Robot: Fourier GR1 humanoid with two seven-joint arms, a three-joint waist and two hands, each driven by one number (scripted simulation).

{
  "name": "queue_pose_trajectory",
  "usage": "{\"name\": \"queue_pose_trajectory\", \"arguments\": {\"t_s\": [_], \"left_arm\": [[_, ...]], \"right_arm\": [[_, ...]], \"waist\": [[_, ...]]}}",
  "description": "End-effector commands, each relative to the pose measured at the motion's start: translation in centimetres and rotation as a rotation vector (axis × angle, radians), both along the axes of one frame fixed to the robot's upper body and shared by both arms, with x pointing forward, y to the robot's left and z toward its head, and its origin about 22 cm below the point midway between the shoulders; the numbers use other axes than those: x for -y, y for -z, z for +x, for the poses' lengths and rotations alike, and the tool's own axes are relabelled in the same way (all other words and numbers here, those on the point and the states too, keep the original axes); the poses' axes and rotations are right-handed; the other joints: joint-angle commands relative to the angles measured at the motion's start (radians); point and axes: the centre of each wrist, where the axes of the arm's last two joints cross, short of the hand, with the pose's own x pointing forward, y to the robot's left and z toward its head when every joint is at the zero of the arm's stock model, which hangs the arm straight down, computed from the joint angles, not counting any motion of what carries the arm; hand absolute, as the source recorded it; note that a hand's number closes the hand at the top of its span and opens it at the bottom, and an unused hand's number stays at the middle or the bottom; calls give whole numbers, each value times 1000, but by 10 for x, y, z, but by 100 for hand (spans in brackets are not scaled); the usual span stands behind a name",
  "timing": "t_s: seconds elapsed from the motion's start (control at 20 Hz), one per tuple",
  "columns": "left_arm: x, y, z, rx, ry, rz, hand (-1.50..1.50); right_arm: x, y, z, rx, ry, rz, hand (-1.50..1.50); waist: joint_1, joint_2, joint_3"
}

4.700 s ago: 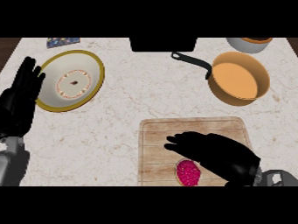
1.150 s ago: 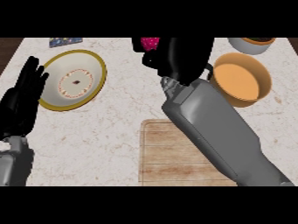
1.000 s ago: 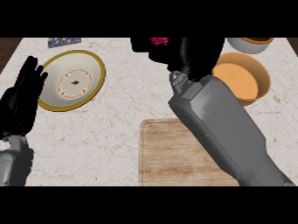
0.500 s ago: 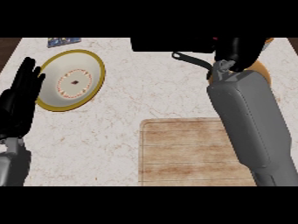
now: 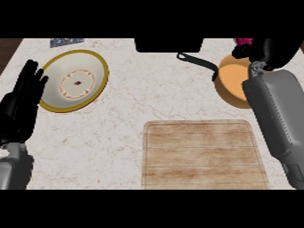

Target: Pick the cupcake from the cutting board and place it in the pot

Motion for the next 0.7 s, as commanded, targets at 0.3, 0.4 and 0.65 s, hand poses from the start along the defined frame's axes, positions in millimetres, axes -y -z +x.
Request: {"name": "queue_pose_trajectory", "arguments": {"t_s": [0.3,0.4,0.65], "left_arm": [[3,-1,7,8,4,2,0],[0,-8,4,9,10,1,0],[-1,-2,1,3,6,3,0]], "right_arm": [[48,56,20,-87,21,146,150],[68,66,18,-133,50,225,-150],[85,88,13,-98,-89,374,-150]], "waist": [[8,4,1],[7,4,1],[9,5,2]]}}
